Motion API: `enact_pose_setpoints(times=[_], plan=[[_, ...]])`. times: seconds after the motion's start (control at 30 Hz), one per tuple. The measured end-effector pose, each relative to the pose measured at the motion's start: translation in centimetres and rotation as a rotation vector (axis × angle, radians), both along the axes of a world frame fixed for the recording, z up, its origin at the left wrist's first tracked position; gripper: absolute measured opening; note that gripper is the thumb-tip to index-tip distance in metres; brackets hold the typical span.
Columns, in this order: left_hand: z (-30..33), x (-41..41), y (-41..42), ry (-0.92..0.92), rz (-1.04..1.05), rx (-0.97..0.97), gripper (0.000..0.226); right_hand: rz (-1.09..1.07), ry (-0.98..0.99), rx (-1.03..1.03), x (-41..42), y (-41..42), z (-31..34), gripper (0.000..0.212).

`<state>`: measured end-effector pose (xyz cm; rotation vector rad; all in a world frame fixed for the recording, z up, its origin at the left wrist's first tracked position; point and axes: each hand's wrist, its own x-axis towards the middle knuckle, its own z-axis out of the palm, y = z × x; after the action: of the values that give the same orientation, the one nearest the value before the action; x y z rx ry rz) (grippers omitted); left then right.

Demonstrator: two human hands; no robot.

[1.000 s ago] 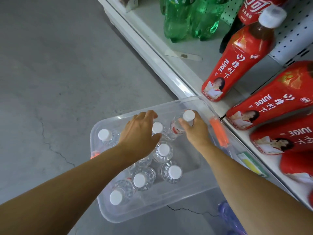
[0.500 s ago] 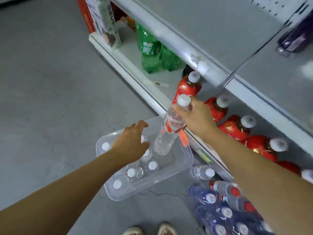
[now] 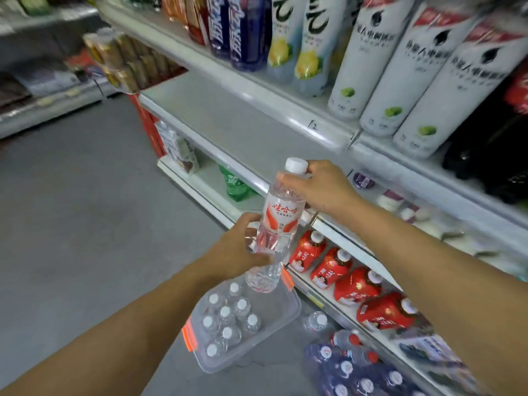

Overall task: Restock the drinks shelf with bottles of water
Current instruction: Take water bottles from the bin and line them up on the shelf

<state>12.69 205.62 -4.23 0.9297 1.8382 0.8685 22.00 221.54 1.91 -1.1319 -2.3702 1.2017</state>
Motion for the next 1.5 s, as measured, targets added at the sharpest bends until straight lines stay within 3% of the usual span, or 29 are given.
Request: enact_pose_setpoints(times=[0.2, 0.53, 0.67, 0.8, 1.17, 1.27, 1.5], plan=[[8.1, 0.9, 0.2, -0.016, 0.043, 0.102, 0.071, -0.026, 0.078, -0.029, 0.9, -1.2, 9.5, 0.037], [21.4, 4.7, 0.3, 0.047, -0.062, 0.248, 0.062, -0.122, 0.083, 0.206, 6.7, -4.6, 23.8, 0.036], [26.3, 7.2, 0.7, 0.070, -0.131, 0.333, 0.056, -0.211, 0.173, 0.295, 10.9, -6.3, 28.5, 0.015], [30.7, 10.5, 1.8, 0.077, -0.217, 0.426, 0.051, -0.332, 0.220, 0.389, 15.6, -7.5, 32.9, 0.015], [42.0, 22.7, 6.4, -0.071, -0.455, 0.613, 0.055, -0.593, 0.148, 0.620, 29.1, -9.4, 43.6, 0.046], [44.9, 26.1, 7.4, -0.074, -0.487, 0.654, 0.062, -0.676, 0.138, 0.682, 32.9, -9.9, 45.7, 0.048], [51.3, 33.1, 9.3, -0.090, -0.560, 0.743, 0.052, -0.844, 0.070, 0.762, 42.0, -9.4, 49.7, 0.052]])
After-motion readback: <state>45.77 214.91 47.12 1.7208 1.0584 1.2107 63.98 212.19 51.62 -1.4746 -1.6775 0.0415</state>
